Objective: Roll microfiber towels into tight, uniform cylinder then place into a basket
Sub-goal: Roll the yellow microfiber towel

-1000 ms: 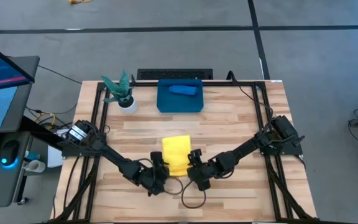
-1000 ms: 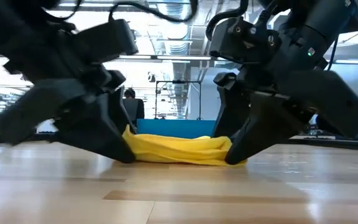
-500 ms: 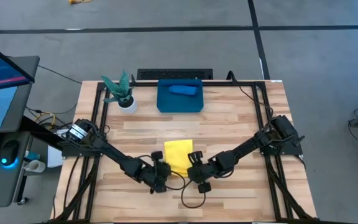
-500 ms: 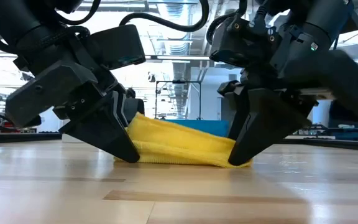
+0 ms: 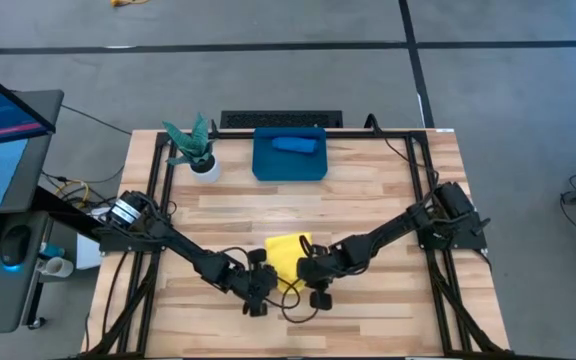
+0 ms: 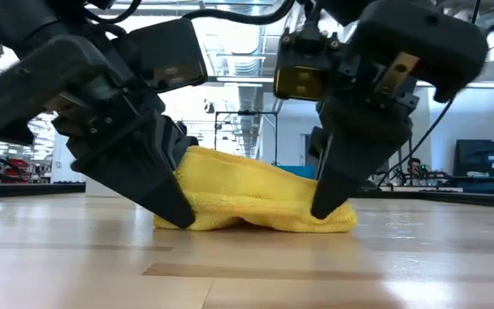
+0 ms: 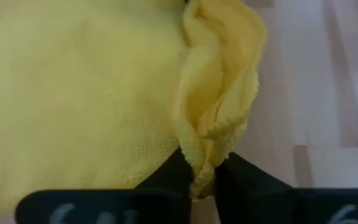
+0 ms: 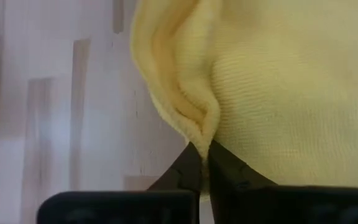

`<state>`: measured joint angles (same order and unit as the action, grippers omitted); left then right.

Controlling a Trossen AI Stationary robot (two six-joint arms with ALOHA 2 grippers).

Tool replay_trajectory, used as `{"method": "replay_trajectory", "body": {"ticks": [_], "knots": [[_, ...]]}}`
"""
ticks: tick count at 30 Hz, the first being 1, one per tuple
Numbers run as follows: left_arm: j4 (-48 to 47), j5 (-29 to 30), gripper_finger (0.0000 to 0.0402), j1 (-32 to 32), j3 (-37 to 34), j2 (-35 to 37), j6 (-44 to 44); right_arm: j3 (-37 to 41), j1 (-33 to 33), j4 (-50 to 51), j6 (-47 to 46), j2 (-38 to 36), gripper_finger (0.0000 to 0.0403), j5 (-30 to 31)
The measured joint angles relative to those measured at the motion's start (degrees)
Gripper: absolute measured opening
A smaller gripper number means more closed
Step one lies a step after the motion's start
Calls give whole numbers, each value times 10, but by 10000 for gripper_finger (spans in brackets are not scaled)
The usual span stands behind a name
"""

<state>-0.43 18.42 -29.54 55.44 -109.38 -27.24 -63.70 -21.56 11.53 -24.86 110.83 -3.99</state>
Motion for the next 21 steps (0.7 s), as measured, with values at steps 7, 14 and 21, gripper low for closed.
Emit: {"method": "replay_trajectory", "body": {"ticks": [7,14,21], "knots": [[-4,-15,53,0,-1,8,3,0,12,0,-22,0,10,-32],[-2,-54,87,0,-1,10,5,0,7,2,-37,0,18,-83],[-94,-77,100,-2,45,17,15,-1,6,0,-52,0,13,-116]]}}
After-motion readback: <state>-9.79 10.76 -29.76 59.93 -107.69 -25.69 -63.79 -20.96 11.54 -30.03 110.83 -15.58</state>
